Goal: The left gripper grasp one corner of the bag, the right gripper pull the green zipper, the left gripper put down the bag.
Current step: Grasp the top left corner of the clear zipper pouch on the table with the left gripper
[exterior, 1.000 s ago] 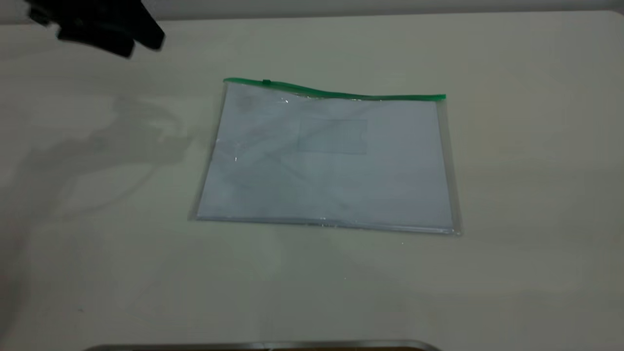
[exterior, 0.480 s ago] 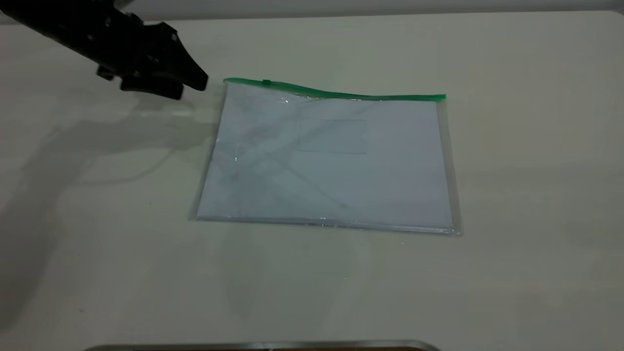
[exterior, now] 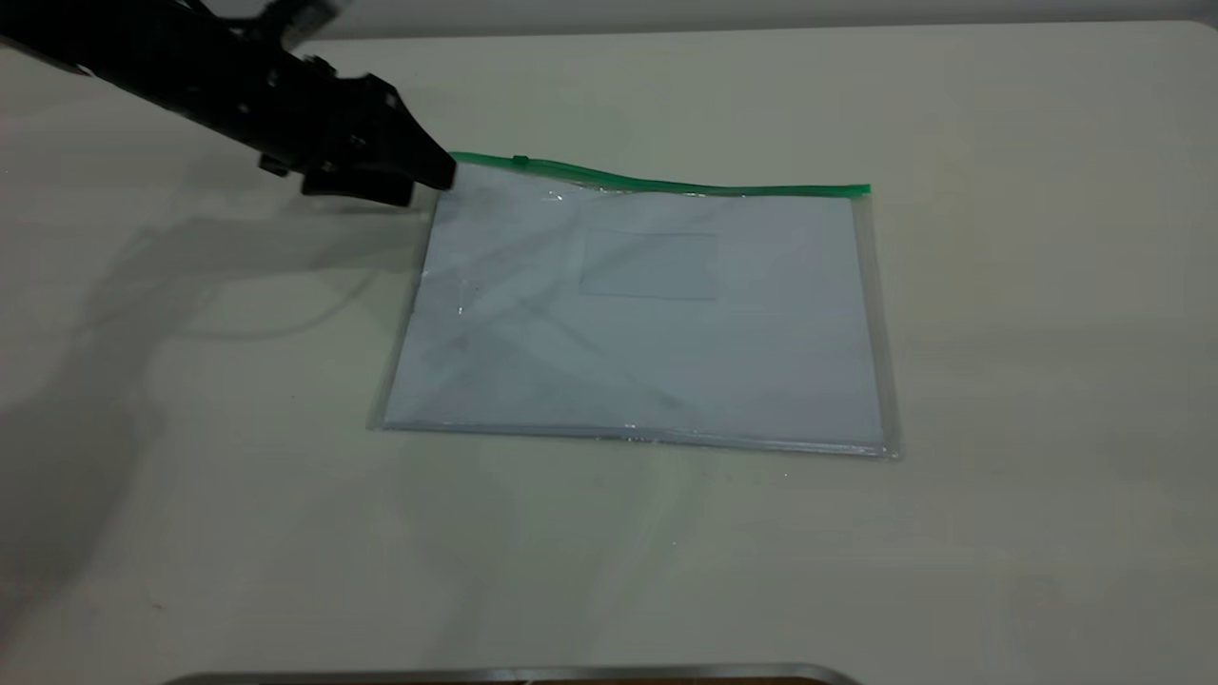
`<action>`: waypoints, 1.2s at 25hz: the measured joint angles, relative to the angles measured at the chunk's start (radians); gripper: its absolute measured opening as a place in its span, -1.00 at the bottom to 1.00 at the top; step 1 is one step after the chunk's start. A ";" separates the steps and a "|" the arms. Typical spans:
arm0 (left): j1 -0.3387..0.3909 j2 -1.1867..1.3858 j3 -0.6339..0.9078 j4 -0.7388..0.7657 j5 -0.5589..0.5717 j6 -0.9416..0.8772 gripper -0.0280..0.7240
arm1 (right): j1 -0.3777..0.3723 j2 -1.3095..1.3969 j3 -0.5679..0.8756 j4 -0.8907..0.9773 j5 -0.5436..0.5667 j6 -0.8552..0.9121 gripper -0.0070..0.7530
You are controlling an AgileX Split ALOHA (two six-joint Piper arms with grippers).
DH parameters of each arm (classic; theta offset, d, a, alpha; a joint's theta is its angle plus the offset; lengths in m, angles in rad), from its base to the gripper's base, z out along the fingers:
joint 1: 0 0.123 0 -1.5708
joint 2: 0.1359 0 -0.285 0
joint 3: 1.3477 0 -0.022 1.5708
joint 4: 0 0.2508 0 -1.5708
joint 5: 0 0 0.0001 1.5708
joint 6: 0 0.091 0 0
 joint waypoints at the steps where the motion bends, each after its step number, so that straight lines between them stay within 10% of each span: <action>1: -0.005 0.009 -0.007 0.000 0.002 0.000 0.64 | 0.000 0.000 0.000 -0.001 0.000 0.001 0.25; 10: -0.033 0.024 -0.014 -0.032 -0.003 0.028 0.59 | 0.000 0.000 0.000 -0.001 0.000 0.002 0.25; 25: -0.041 0.058 -0.024 -0.151 -0.014 0.133 -0.32 | 0.000 0.000 0.000 -0.004 -0.001 0.002 0.25; 30: -0.043 0.060 -0.024 -0.153 -0.065 0.139 -0.26 | 0.000 0.000 0.000 -0.004 -0.001 0.002 0.25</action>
